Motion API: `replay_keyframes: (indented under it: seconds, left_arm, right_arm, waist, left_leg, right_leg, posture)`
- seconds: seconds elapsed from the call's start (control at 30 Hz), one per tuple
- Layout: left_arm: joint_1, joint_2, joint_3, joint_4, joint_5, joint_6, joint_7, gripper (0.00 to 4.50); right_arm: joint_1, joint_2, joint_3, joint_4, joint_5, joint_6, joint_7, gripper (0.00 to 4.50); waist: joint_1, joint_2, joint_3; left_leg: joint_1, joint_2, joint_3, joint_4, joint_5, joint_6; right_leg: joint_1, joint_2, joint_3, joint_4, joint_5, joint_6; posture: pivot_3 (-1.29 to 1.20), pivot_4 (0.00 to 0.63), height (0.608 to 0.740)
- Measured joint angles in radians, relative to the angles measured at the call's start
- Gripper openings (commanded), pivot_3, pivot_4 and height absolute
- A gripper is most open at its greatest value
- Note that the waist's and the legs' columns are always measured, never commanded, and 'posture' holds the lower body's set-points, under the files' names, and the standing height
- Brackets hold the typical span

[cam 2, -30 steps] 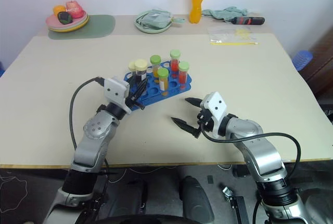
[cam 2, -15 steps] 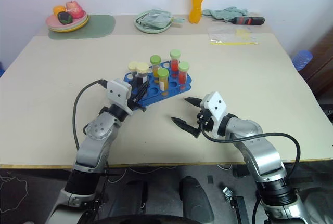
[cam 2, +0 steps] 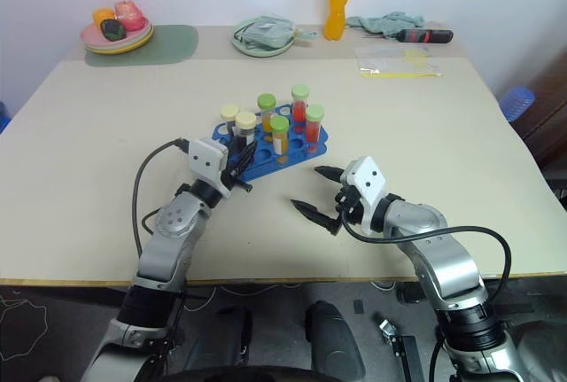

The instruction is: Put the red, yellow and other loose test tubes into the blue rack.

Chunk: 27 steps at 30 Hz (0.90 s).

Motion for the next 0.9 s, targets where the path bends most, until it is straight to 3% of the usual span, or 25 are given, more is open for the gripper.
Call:
replay_keyframes:
  seconds: [0.13,0.17,0.37,0.6,0.7,0.9]
  left_arm:
    - [0.01,0.0,-0.001,-0.001,-0.009,0.0,-0.007,4.32]
    - [0.016,0.001,0.0,-0.005,-0.011,0.0,-0.008,4.46]
    - [0.088,0.102,0.096,-0.203,-0.144,0.102,-0.071,4.46]
    - [0.292,0.388,0.296,-0.419,-0.364,0.301,-0.241,4.46]
    - [0.424,0.526,0.422,-0.419,-0.406,0.329,-0.351,4.46]
    - [0.454,0.585,0.483,-0.405,-0.428,0.33,-0.419,4.46]
  right_arm:
    - [0.0,0.0,0.0,0.0,0.0,0.0,0.0,4.5]
    - [0.0,0.0,0.0,0.0,0.0,0.0,0.001,4.5]
    - [-0.022,-0.015,-0.024,-0.003,0.032,0.016,0.022,4.5]
    - [-0.039,-0.181,-0.164,0.011,0.112,0.049,0.132,4.5]
    - [-0.01,-0.272,-0.267,0.097,0.119,0.055,0.167,4.5]
    - [0.045,-0.334,-0.329,0.187,0.112,0.022,0.234,4.5]
  waist:
    - [-0.002,0.0,0.0]
    - [-0.003,0.0,0.0]
    - [-0.009,0.001,0.0]
    - [-0.002,0.0,0.001]
    - [-0.004,0.001,0.001]
    - [-0.002,0.001,0.001]
  left_leg:
    - [0.0,0.0,0.0,0.0,0.0,0.0]
    - [0.0,0.0,0.0,0.0,0.0,0.0]
    - [0.0,0.001,0.0,-0.001,0.0,0.0]
    - [0.0,0.001,0.001,-0.002,-0.001,0.001]
    - [0.0,0.001,0.001,-0.002,-0.001,0.002]
    - [-0.001,0.002,0.002,-0.002,-0.001,0.002]
  right_leg:
    - [0.0,0.0,0.0,0.0,0.0,0.0]
    - [0.0,0.0,0.0,0.0,0.0,0.0]
    - [-0.001,0.001,0.0,0.0,0.0,0.0]
    - [0.0,0.0,0.0,-0.004,0.0,-0.001]
    - [0.0,0.0,0.0,-0.005,-0.002,-0.004]
    - [0.001,0.0,0.0,-0.009,-0.003,-0.005]
  posture:
    - [0.0,0.15,0.74]
    - [0.0,0.15,0.74]
    - [0.0,0.15,0.74]
    - [0.0,0.15,0.74]
    - [0.0,0.15,0.74]
    - [0.0,0.15,0.74]
